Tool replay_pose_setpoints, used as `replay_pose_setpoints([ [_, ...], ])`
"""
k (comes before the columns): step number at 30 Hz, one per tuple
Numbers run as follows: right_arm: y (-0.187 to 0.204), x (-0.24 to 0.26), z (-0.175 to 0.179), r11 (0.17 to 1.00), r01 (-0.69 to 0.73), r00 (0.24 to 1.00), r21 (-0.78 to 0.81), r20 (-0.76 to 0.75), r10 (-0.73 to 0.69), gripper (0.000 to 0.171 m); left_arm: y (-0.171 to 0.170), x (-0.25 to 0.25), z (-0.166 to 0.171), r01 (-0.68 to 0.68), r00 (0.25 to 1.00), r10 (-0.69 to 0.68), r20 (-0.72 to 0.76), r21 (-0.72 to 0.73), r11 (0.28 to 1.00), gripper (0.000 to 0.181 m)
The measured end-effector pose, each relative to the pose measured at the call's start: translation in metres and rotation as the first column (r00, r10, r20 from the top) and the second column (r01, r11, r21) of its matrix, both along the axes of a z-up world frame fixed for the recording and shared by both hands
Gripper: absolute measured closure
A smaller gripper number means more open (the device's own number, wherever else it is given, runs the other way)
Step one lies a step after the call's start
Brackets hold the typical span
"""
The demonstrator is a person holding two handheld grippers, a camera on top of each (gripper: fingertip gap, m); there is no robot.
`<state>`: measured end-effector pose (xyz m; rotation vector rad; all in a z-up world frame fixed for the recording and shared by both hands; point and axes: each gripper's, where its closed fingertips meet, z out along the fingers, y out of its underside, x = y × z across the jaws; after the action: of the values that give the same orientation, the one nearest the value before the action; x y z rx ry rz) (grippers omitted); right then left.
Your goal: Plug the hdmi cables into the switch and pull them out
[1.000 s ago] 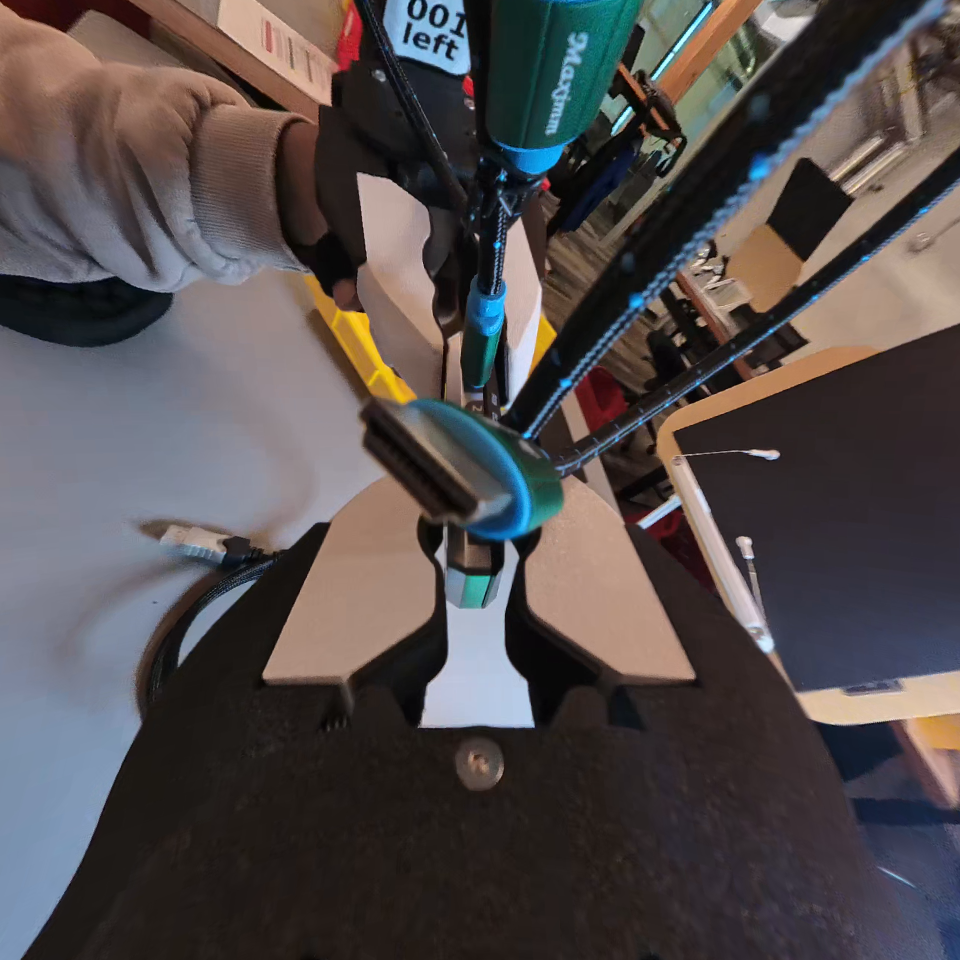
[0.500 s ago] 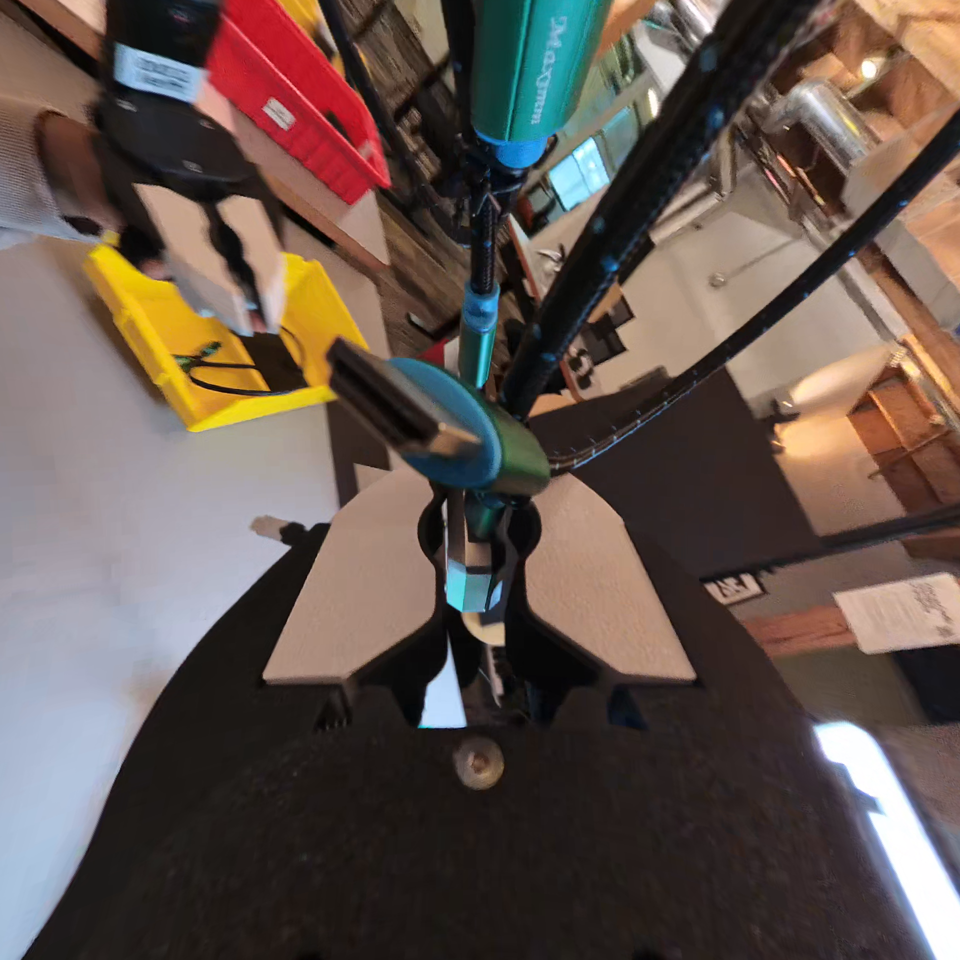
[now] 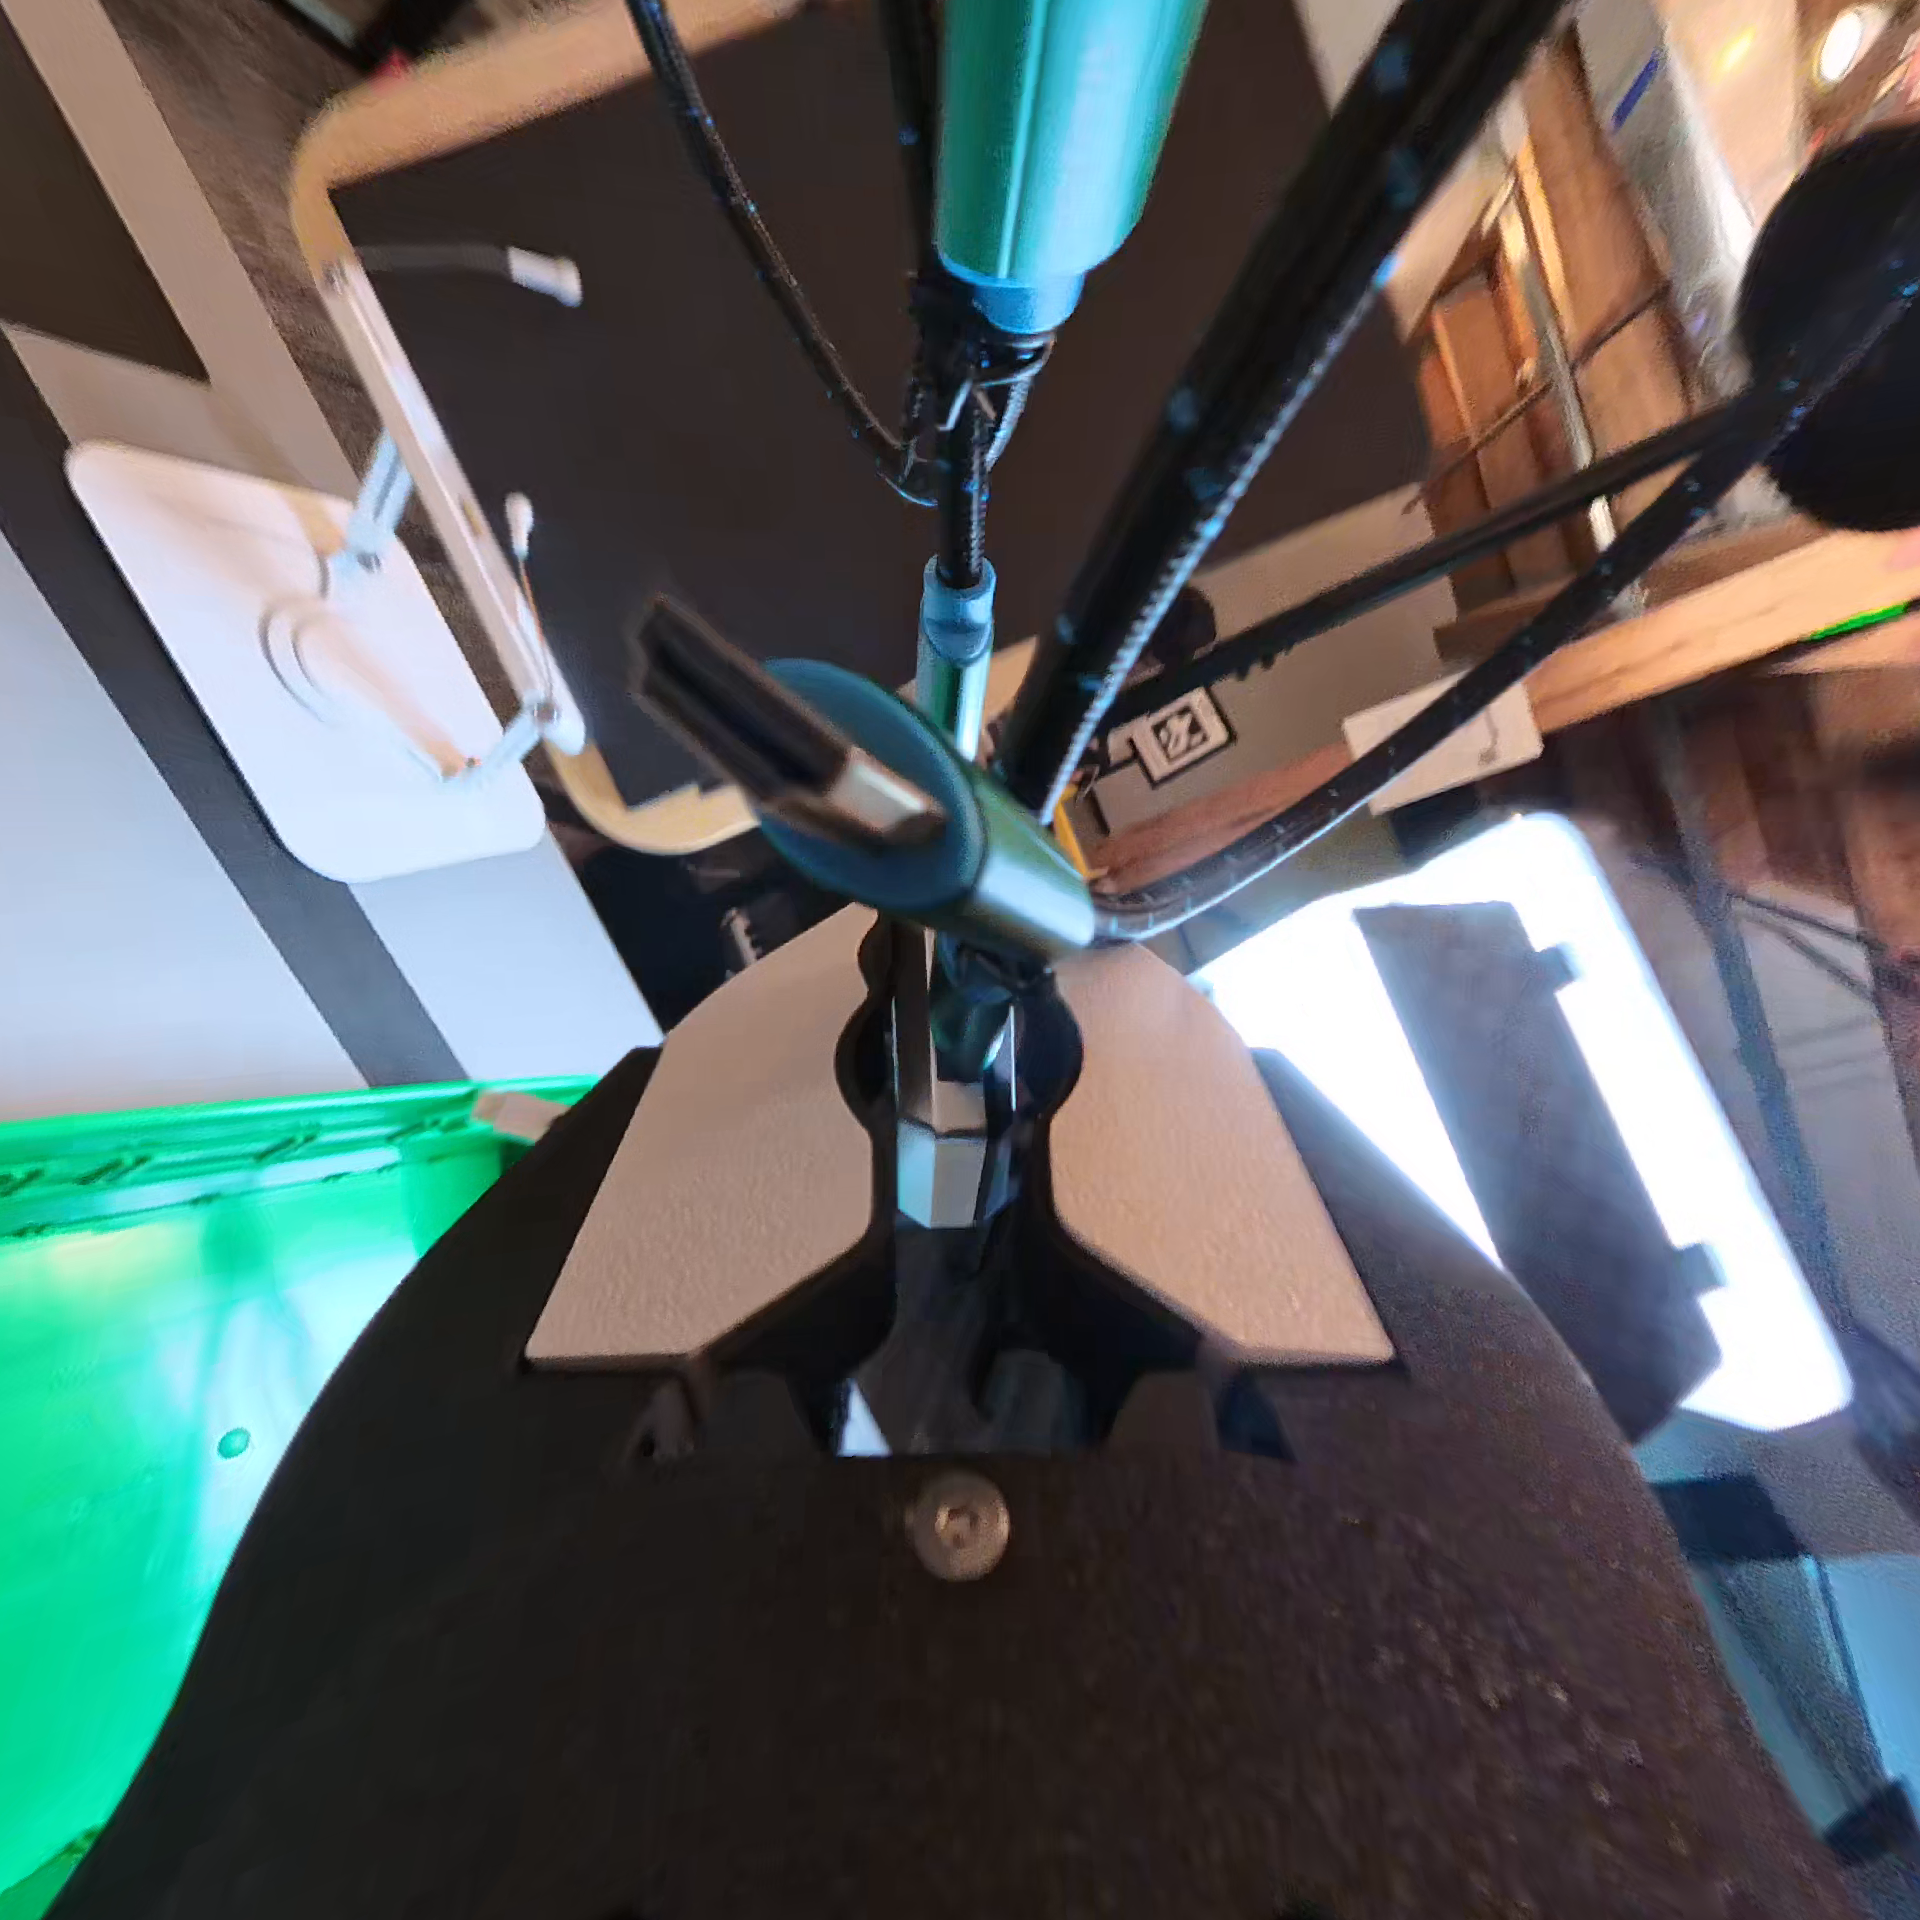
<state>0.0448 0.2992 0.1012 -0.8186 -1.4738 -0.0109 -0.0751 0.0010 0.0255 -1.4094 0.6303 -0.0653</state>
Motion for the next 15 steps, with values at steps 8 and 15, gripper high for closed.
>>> replay_pose_setpoints([
  [8, 0.08, 0.018, -0.159, 0.941, 0.199, 0.978, -0.274, 0.121, -0.172, 0.148, 0.004, -0.011, -0.006, -0.029, 1.0, 0.029, -0.001, -0.014, 0.999, 0.175],
  [15, 0.092, 0.03, -0.198, 0.898, 0.309, 0.945, -0.315, 0.21, -0.251, 0.147, 0.01, -0.009, -0.016, -0.02, 1.0, 0.02, -0.007, -0.047, 0.999, 0.175],
])
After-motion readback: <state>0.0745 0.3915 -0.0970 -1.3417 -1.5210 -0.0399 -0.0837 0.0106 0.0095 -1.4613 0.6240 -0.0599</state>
